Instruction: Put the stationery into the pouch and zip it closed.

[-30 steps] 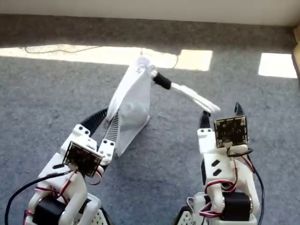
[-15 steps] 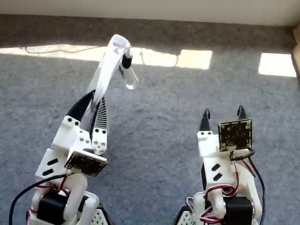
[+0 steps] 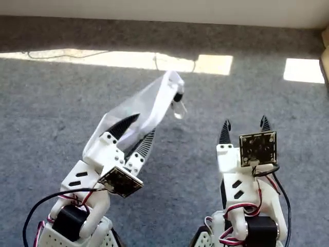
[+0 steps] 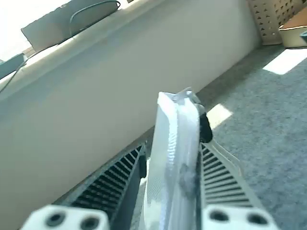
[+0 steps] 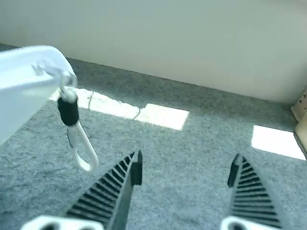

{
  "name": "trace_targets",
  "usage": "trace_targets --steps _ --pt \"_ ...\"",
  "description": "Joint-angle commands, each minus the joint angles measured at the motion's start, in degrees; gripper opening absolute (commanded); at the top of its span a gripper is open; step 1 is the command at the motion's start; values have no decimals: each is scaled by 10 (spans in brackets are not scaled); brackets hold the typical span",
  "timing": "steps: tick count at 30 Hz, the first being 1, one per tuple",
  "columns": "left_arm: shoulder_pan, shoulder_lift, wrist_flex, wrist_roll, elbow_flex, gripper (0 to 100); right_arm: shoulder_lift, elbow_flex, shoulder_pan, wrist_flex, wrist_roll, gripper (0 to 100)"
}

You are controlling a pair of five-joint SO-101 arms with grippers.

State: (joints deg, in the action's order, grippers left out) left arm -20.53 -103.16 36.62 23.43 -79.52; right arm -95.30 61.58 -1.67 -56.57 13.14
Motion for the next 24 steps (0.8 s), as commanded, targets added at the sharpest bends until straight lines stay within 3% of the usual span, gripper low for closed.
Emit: trace_targets --steps 1,9,18,24 --pt "-49 -7 5 -22 7 189 -2 -32 -3 -2 -5 271" --pt "-109 -5 75 -57 114 189 -2 -32 -3 0 -5 271" --pt "-107 -5 120 -109 238 183 -2 -32 -3 0 -5 271" --pt "-105 -10 120 -113 277 69 -2 -36 -3 -15 -4 244"
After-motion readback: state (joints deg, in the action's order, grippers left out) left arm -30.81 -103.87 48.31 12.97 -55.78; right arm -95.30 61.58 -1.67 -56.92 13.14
